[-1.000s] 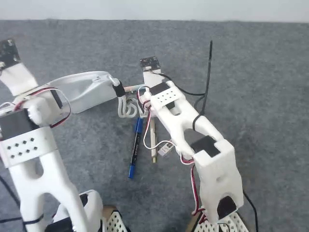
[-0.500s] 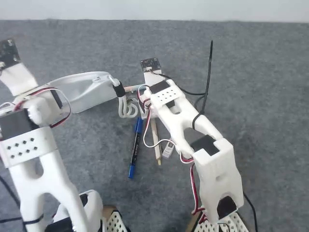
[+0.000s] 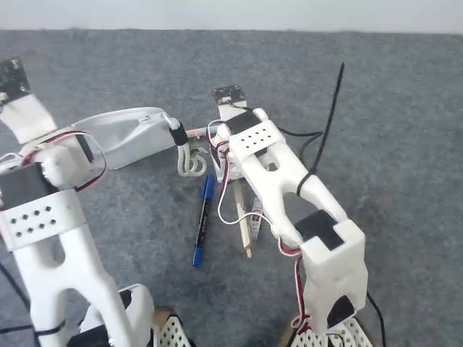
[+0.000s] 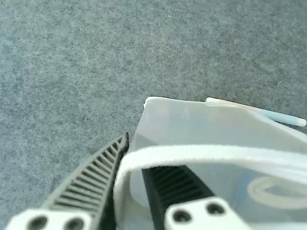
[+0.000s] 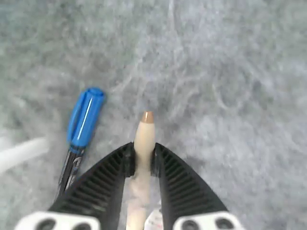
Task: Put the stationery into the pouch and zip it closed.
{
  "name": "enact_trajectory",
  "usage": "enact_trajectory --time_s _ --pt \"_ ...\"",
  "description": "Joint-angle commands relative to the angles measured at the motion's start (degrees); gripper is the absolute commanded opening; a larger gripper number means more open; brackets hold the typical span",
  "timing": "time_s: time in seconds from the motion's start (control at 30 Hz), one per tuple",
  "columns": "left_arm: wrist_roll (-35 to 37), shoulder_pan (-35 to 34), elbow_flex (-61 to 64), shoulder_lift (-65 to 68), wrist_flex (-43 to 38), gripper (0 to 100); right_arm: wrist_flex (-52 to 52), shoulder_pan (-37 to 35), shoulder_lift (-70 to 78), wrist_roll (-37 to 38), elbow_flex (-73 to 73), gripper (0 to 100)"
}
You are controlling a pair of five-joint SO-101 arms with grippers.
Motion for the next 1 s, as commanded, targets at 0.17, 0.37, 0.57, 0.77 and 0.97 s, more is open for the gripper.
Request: enact_trajectory --time_s 0.17,0.37,0.57,0.77,0.97 --pt "-0.6 -0.4 0.0 -0.7 -0.1 1 6.3 -0.3 -11.3 0.8 -1.8 0.6" --pt "-0.7 -0.4 0.0 -0.7 -0.1 1 9.9 -0.4 -15.7 0.8 -1.8 0.6" --pt "-0.7 -0.4 0.0 -0.7 0.0 1 12.9 -0.4 -19.4 0.8 -1.7 0.6" --pt "-0.7 -0.4 0.0 -0.7 0.0 1 13.8 -0.5 -23.2 0.8 0.1 0.6" --pt "-0.7 -0.4 0.1 -0.6 0.0 1 7.2 -3.0 -34.7 0.8 12.0 0.6"
